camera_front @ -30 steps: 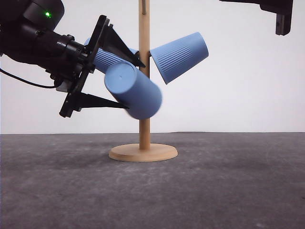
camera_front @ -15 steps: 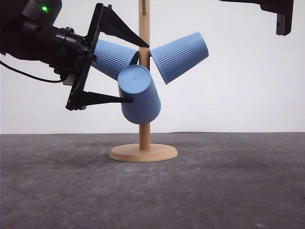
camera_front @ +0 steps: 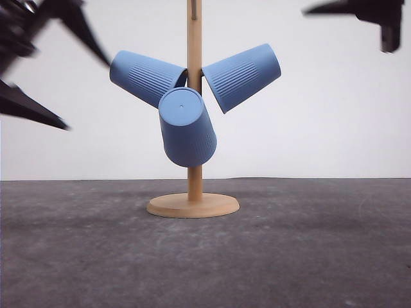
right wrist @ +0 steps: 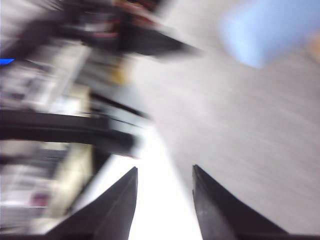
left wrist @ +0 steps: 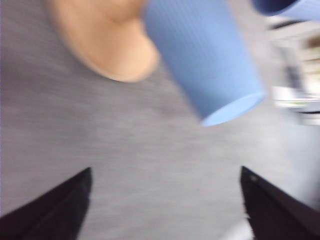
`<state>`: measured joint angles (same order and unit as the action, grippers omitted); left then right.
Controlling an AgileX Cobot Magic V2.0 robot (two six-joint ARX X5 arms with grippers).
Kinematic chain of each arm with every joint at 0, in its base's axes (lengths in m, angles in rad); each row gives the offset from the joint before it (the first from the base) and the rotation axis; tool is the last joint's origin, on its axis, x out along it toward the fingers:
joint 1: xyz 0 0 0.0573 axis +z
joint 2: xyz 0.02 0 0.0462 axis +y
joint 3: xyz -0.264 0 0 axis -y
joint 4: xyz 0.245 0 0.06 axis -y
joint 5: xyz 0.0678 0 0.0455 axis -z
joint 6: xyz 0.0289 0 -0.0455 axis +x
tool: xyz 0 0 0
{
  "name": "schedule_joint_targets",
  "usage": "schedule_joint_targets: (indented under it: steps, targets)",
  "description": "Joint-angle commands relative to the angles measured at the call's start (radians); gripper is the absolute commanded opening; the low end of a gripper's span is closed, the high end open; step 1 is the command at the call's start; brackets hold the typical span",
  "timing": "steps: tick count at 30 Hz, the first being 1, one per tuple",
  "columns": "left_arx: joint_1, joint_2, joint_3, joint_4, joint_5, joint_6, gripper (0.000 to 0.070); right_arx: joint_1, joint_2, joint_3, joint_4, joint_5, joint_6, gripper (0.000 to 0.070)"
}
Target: Place three cups
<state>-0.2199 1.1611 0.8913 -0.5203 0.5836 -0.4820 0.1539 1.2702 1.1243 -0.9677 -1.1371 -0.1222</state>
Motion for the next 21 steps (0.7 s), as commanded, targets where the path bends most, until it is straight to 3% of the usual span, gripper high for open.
schedule_joint_targets:
  steps: [1, 4, 8, 14, 21]
  targets:
    - [0.004, -0.060, 0.017, -0.030, -0.100, 0.210, 0.0416, 0.000, -0.009, 0.009, -0.007, 0.125, -0.053, 0.0216]
    - [0.022, -0.157, 0.015, -0.068, -0.179, 0.266, 0.0392, -0.001, -0.034, -0.002, 0.020, 0.283, -0.053, 0.0216]
    - [0.053, -0.272, -0.024, -0.069, -0.239, 0.327, 0.0391, -0.029, -0.111, -0.077, 0.162, 0.413, -0.037, 0.0216]
    - [0.114, -0.405, -0.148, -0.029, -0.263, 0.385, 0.0390, -0.091, -0.239, -0.267, 0.358, 0.680, 0.041, 0.0216]
    - [0.121, -0.458, -0.272, -0.006, -0.261, 0.384, 0.0388, -0.124, -0.285, -0.385, 0.421, 0.757, 0.044, 0.0216]
